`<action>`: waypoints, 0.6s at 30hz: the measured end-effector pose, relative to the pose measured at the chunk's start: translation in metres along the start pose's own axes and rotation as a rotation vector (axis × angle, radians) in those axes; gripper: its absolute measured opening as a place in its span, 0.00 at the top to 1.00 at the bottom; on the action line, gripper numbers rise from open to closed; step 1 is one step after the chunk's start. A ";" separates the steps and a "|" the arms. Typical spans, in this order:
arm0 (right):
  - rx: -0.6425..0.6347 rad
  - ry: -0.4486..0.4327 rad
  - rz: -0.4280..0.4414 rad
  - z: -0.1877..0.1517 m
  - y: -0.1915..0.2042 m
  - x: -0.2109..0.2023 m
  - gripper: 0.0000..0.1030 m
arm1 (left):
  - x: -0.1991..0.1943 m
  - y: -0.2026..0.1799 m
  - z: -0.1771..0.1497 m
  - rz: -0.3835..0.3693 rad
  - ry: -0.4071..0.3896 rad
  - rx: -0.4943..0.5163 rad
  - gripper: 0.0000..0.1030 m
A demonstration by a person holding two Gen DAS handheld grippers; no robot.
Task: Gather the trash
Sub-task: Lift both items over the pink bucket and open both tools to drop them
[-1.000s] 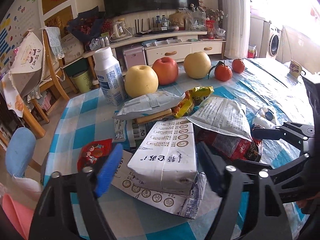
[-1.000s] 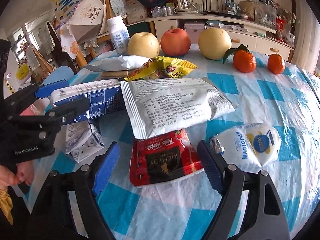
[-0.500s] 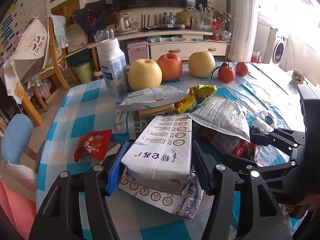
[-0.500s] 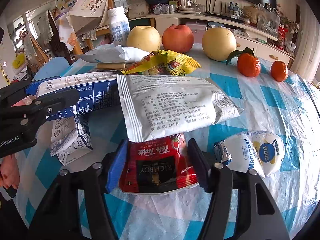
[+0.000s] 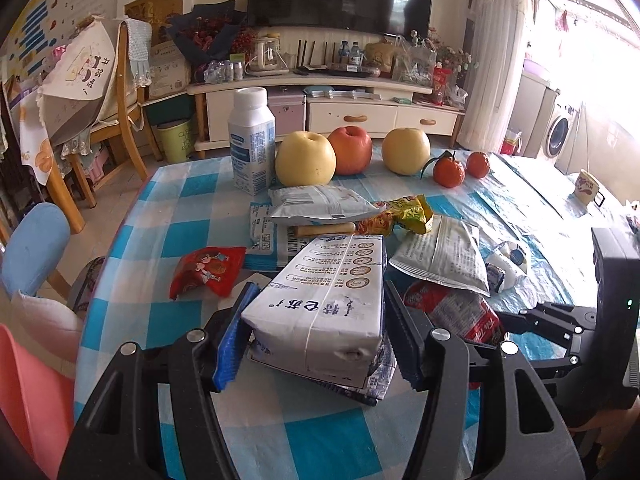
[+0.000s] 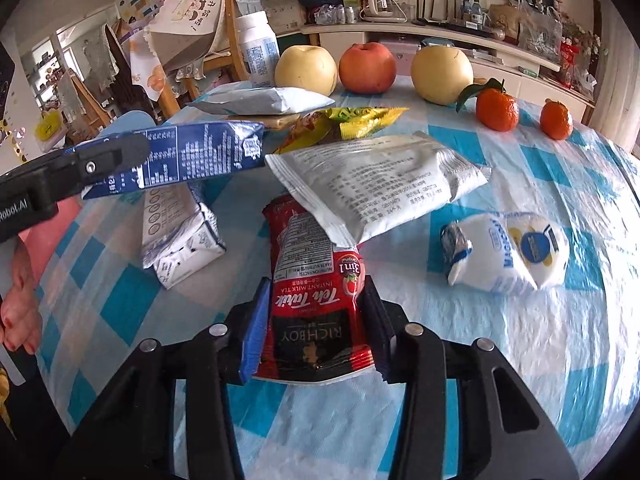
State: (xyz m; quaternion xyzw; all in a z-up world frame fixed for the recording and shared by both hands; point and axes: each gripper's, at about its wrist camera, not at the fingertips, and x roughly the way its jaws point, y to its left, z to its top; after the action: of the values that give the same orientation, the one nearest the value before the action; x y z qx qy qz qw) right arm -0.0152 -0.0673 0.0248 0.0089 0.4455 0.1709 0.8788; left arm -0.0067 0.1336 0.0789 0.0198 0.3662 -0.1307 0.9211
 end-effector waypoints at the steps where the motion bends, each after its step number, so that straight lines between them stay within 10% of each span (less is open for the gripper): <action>1: 0.009 -0.001 0.011 -0.002 0.001 -0.001 0.56 | -0.002 0.002 -0.001 -0.004 -0.001 -0.007 0.40; 18: -0.037 -0.045 -0.020 -0.024 0.050 -0.035 0.57 | -0.051 0.047 -0.011 -0.041 -0.070 -0.110 0.40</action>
State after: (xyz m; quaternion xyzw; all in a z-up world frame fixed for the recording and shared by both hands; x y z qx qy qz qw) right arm -0.0675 -0.0341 0.0463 -0.0080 0.4225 0.1702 0.8902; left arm -0.0371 0.1919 0.1026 -0.0428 0.3409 -0.1296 0.9302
